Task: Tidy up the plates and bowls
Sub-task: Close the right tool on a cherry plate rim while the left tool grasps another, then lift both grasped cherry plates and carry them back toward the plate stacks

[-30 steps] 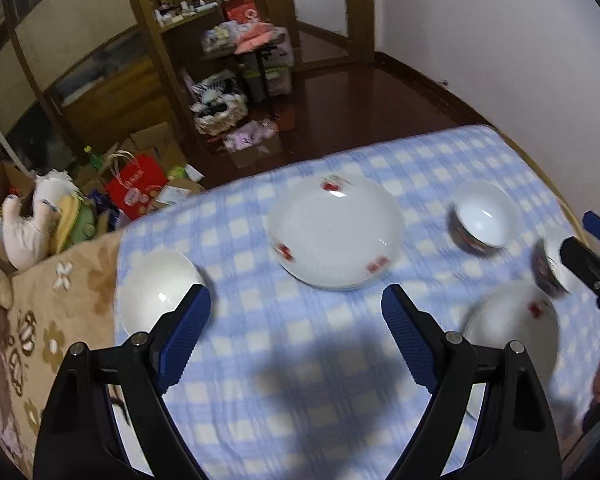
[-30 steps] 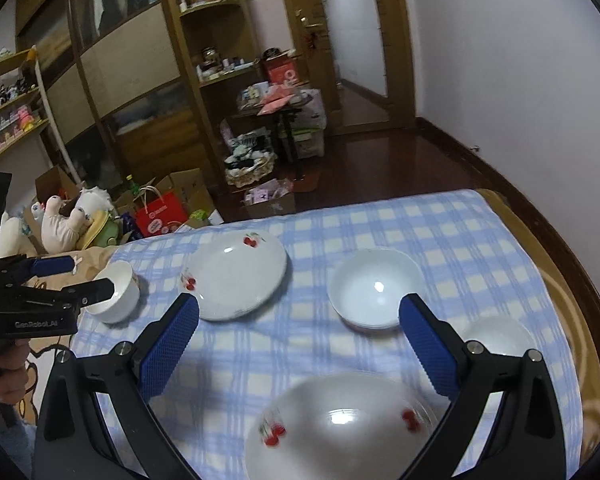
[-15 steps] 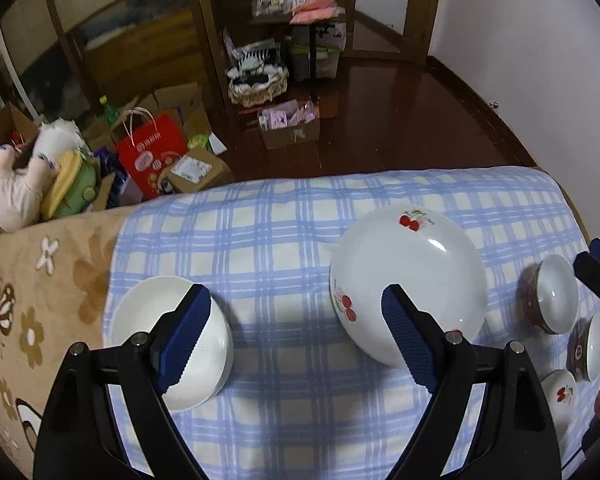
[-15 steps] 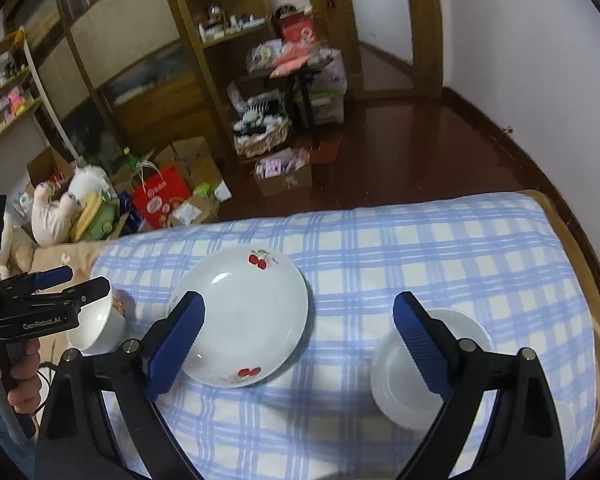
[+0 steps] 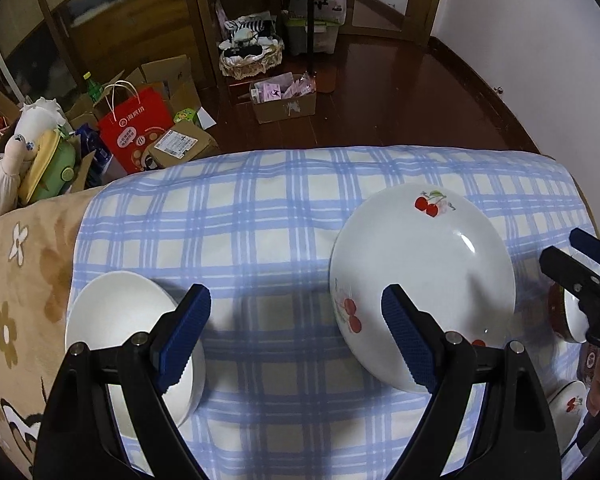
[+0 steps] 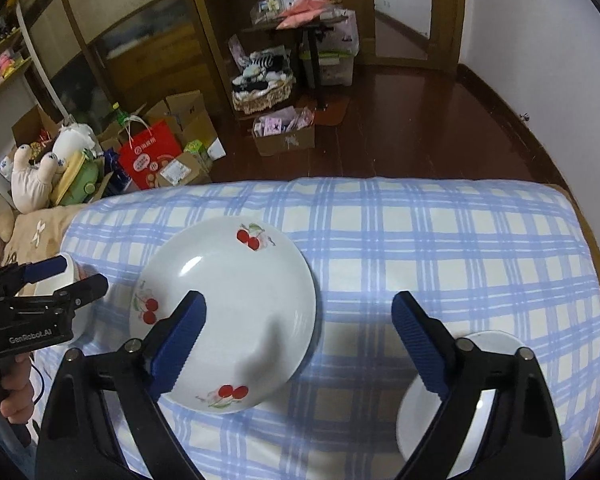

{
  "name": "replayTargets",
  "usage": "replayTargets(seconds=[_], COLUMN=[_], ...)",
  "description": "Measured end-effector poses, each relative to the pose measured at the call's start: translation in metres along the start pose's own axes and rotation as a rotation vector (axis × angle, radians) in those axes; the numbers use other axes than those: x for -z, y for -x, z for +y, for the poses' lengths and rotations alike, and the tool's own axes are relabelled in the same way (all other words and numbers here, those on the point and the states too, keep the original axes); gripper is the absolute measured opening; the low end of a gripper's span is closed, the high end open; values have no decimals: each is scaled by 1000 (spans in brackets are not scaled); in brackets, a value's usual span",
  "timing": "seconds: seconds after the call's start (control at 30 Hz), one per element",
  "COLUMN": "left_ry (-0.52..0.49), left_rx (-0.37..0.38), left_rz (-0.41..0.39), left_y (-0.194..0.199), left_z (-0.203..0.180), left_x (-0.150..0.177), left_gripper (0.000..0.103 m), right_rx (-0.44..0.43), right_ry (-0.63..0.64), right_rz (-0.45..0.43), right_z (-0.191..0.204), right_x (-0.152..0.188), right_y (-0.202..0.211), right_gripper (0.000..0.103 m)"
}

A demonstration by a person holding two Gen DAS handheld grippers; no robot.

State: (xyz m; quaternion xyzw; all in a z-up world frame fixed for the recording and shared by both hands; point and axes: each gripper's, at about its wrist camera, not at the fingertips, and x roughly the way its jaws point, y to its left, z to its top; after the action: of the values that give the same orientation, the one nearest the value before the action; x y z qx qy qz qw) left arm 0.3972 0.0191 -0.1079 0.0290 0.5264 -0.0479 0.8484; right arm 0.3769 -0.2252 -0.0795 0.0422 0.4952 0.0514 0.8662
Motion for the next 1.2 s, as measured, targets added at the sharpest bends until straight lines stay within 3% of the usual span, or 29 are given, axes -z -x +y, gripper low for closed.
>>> replayTargets(seconds=[0.07, 0.13, 0.2, 0.33, 0.5, 0.57, 0.67, 0.7, 0.8, 0.87, 0.93, 1.03, 1.2], left_ry=[-1, 6, 14, 51, 89, 90, 98, 96, 135, 174, 152, 146, 213], left_rx=[3, 14, 29, 50, 64, 50, 38, 41, 114, 129, 131, 111, 182], left_rz=[-2, 5, 12, 37, 88, 113, 131, 135, 124, 108, 90, 73, 84], left_y=[-2, -4, -7, -20, -37, -44, -53, -56, -58, -58, -59, -59, -62], left_z=[-2, -3, -3, -1, 1, 0, -1, -2, 0, 1, -4, -9, 0], left_x=[1, 2, 3, 5, 8, 9, 12, 13, 14, 15, 17, 19, 23], left_gripper=[82, 68, 61, 51, 46, 46, 45, 42, 22, 18, 9, 9, 9], right_rx=[-8, -26, -34, -77, -148, -139, -132, -128, -142, -126, -113, -110, -89], right_ry=[13, 12, 12, -45, -122, -117, -101, -105, -90, -68, -59, -82, -101], right_rz=[21, 34, 62, 97, 155, 159, 157, 164, 164, 164, 168, 177, 190], right_z=[0, -2, -4, -17, -31, -32, -32, -33, -30, -26, -23, -24, -24], right_x=[0, 2, 3, 3, 3, 4, 6, 6, 7, 7, 6, 6, 6], right_y=[-8, -14, -21, -32, -48, -52, -56, -58, -59, -59, -59, -60, -64], right_gripper=[88, 87, 74, 67, 36, 32, 11, 8, 4, 4, 4, 4, 5])
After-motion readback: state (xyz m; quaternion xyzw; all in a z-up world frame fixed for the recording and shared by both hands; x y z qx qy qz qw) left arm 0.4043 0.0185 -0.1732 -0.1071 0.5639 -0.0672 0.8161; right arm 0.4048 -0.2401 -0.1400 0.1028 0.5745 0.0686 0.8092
